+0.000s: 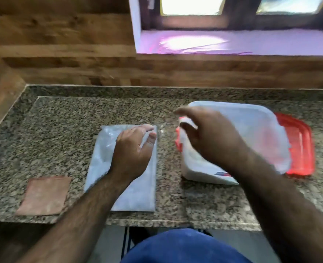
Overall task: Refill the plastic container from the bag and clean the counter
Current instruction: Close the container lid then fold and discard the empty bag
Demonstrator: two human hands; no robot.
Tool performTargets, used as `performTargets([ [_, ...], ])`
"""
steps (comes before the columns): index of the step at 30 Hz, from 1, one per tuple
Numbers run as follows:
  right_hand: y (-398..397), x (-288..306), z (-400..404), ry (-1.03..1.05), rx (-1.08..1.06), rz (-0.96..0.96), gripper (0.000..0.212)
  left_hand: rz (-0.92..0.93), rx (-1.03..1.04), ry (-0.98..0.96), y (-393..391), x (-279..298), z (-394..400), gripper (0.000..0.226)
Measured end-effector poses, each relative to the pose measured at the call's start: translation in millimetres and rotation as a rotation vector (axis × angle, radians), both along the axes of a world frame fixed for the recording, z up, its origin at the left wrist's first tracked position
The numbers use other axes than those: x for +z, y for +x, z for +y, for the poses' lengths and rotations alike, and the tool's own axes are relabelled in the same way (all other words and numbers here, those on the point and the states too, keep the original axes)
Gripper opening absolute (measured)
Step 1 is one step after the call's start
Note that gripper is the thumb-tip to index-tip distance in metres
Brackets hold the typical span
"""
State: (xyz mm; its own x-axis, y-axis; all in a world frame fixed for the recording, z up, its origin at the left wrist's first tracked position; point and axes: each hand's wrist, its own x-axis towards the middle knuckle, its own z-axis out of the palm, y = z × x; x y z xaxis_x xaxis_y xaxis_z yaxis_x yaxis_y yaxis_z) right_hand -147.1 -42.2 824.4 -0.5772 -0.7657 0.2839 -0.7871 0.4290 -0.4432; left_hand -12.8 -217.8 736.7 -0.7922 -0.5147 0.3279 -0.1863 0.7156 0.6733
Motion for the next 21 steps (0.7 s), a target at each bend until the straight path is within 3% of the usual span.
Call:
performTargets([
  [3,-52.7,11.2,76.6,-0.038,-0.172,-0.02,0.028,0.129,-0.158,-0.157,-41.8,25.6,67.6,0.039],
  [5,-83.8,3.3,123.4,-0.036,-0.256,-0.037,0.024,0.083,-0.273,-0.26,-70.0,30.3,109.5,0.041],
  [10,-150.2,-67.3,214.1,-0.088,-0.555,-0.13,0.022,-0.285,-0.423,-0.383,-119.6,10.2,187.6,0.069],
  [13,-163.8,-144.8,248.0,-0.139,-0.693,-0.292,0.036,-0.496,-0.313,-0.553,-123.4,3.8,200.9,0.077],
  [15,-159.9,-207.8,269.8,0.085,-0.662,-0.298,0.03,-0.513,-0.27,-0.548,-121.4,3.6,198.8,0.082],
  [17,-150.4,-257.6,285.5,0.337,-0.592,-0.147,0.037,-0.546,-0.282,-0.58,-120.7,0.2,197.1,0.083],
  [19,-145.0,-272.1,290.0,0.469,-0.564,-0.055,0.042,-0.577,-0.292,-0.596,-121.8,-1.2,197.8,0.084],
  [21,-142.6,-267.9,286.3,0.527,-0.569,-0.029,0.033,-0.587,-0.299,-0.585,-122.9,-1.3,198.1,0.085],
])
